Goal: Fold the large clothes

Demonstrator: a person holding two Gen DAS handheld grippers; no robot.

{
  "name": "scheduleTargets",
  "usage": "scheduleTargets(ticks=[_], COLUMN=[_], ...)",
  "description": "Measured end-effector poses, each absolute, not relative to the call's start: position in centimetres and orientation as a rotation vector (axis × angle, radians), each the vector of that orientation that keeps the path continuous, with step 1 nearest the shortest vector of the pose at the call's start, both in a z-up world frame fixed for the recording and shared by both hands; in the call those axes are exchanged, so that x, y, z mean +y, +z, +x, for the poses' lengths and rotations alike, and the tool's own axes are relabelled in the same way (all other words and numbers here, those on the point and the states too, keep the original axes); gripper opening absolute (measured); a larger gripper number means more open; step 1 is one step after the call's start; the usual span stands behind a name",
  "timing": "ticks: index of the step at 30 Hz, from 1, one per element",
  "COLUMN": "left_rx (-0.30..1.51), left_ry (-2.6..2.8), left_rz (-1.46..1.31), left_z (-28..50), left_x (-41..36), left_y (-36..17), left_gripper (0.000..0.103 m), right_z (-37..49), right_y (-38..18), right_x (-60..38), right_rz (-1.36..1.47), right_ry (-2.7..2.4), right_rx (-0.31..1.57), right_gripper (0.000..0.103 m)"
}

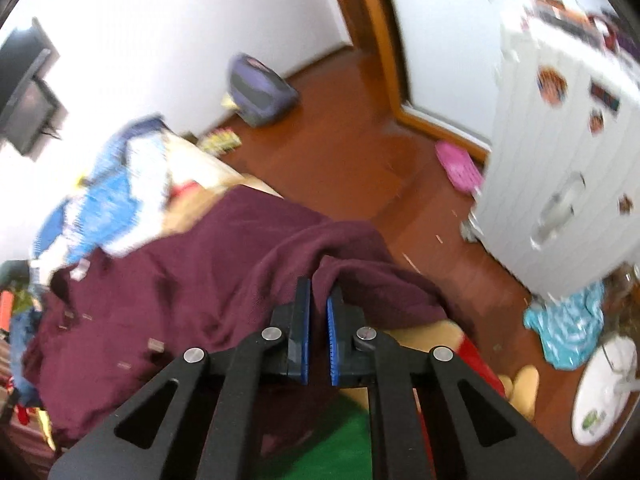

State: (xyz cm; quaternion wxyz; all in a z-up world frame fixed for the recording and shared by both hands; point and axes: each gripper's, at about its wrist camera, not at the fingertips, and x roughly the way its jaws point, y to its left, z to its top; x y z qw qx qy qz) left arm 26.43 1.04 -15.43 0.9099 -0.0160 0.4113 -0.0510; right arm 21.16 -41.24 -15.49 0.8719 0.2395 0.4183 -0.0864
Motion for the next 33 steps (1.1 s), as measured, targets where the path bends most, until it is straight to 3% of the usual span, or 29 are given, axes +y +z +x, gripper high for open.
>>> scheduleTargets(ticks=[9,13,23,29,32,33], left_rx=[0.813,0.808,0.838,0.862,0.868,0.868], left_ry=[-0.104,-0.102,-0.125,-0.132,-0.137,-0.139], left_rz=[-0.047,-0.037,-0.037,-0.036,-0.039,-0.038], left_z=[24.7,24.0,22.5,22.2,22.4,22.4], left_x=[2.6,3.1,4.0,3.7,3.2,3.1], left_y=[-14.2,-14.2,-15.5,-16.3,-16.5,-16.5], left_gripper=[0.065,0.065,0.065,0.065,0.065,0.065], right_z=[21.3,21.3,21.5,19.5,18.1,17.6], right_y=[-6.1,-7.0,-15.6,-13.9,-12.4,-11.9], right_x=[-31.3,-25.7,-18.7,-17.4,-18.0,-18.4], right_rz=[0.324,0.241,0.132,0.008,-0.032,-0.042], right_ry=[0.092,0.217,0.339,0.352,0.340,0.323], right_rx=[0.692,0.730,1.013,1.066,1.048,1.024], right_gripper=[0.006,0.006,0.007,0.008,0.016,0.025])
